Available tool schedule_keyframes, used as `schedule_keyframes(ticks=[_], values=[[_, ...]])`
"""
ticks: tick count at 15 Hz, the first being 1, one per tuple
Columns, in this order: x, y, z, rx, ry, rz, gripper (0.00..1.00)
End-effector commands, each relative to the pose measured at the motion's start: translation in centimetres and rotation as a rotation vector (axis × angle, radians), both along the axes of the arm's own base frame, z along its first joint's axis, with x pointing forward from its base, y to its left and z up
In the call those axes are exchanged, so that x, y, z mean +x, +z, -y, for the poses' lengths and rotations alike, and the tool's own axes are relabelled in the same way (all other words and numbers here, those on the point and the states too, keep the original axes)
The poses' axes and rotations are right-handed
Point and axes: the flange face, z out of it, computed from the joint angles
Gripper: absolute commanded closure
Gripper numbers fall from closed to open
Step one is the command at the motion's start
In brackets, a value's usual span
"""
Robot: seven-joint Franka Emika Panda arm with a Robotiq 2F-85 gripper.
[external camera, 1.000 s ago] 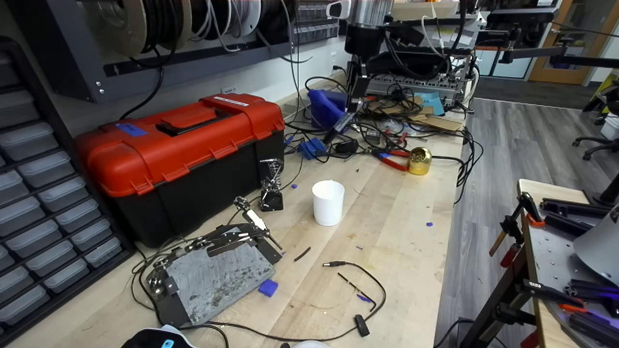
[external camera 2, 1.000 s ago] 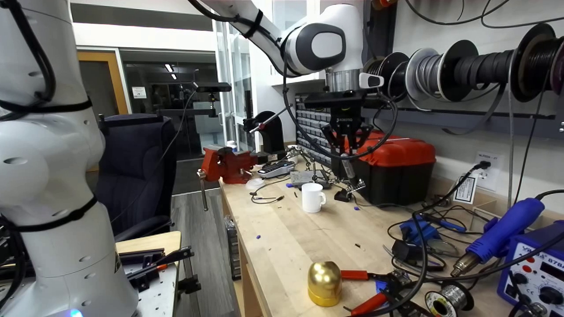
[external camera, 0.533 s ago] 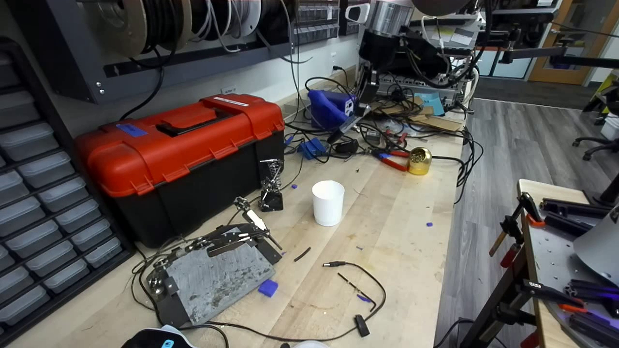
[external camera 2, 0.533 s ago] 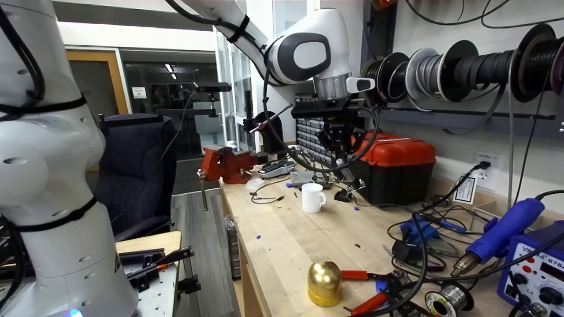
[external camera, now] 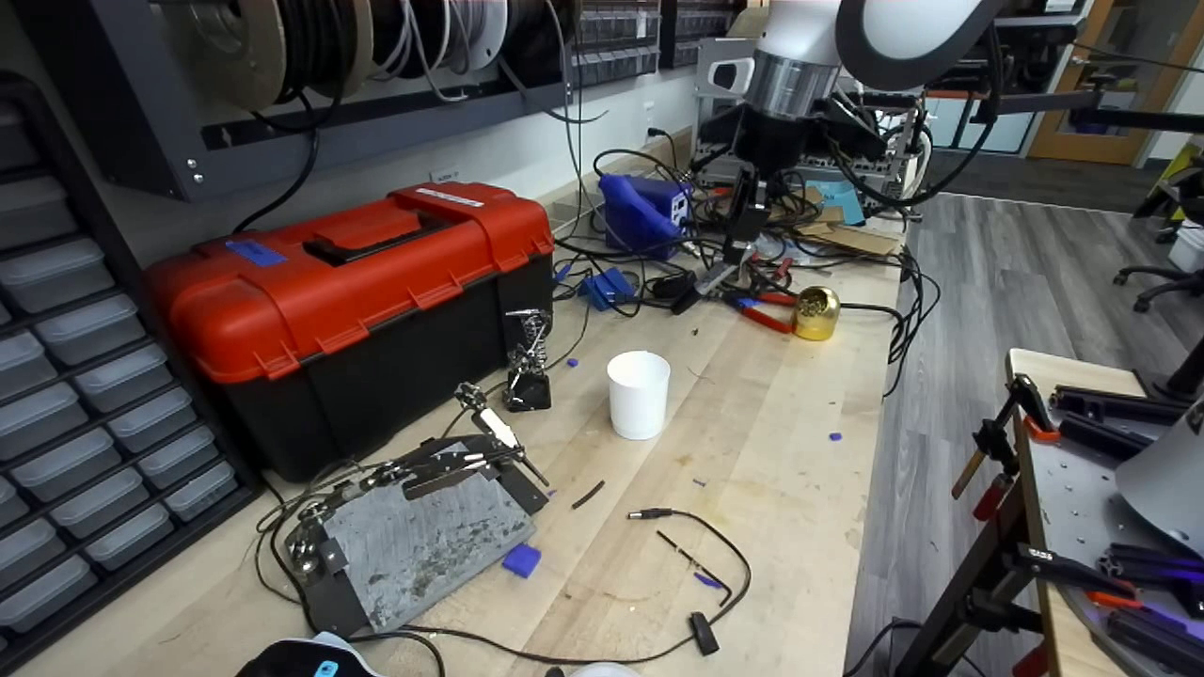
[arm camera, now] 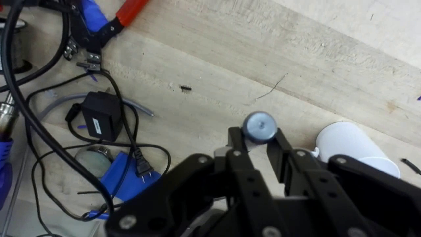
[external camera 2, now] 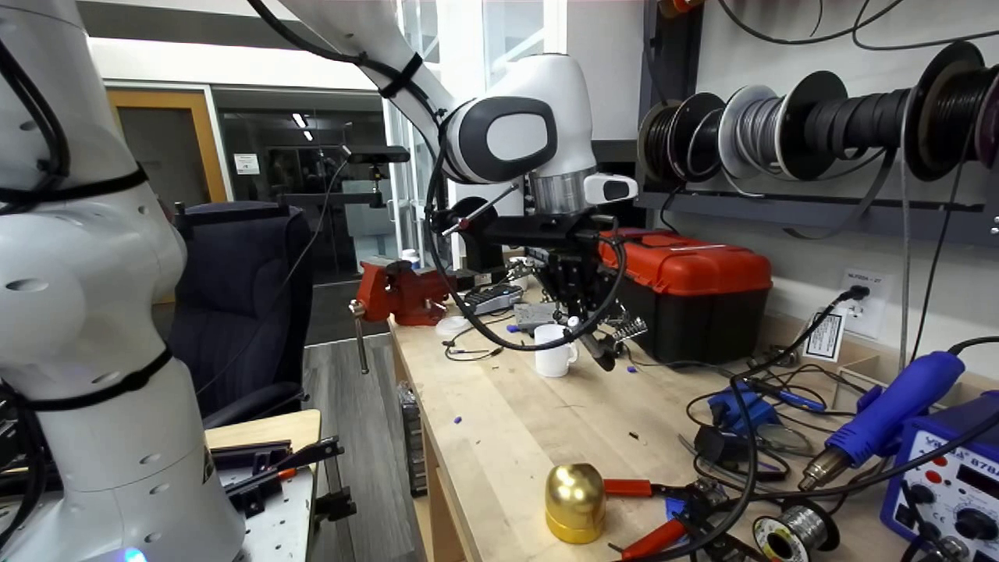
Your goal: Remove the marker from the mug and put it on the workbench
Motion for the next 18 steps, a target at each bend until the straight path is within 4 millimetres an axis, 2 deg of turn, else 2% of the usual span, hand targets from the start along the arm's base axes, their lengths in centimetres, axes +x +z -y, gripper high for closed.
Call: schedule_keyframes(ticks=[1,12,13,15,18], values=[[-1.6,-1.5,0.1,-0.014,-0.027,0.004,0.94],[-2.1,-4.1,0.3,-0.02,-0.024,0.033,0.94],[-2.1,-4.3,0.4,-0.021,-0.03,0.033,0.52],[-2.1,-4.8,0.3,-0.019,-0.035,0.033,0.47],[-2.2,-5.1,0.3,-0.021,-0.046,0.032,0.27]])
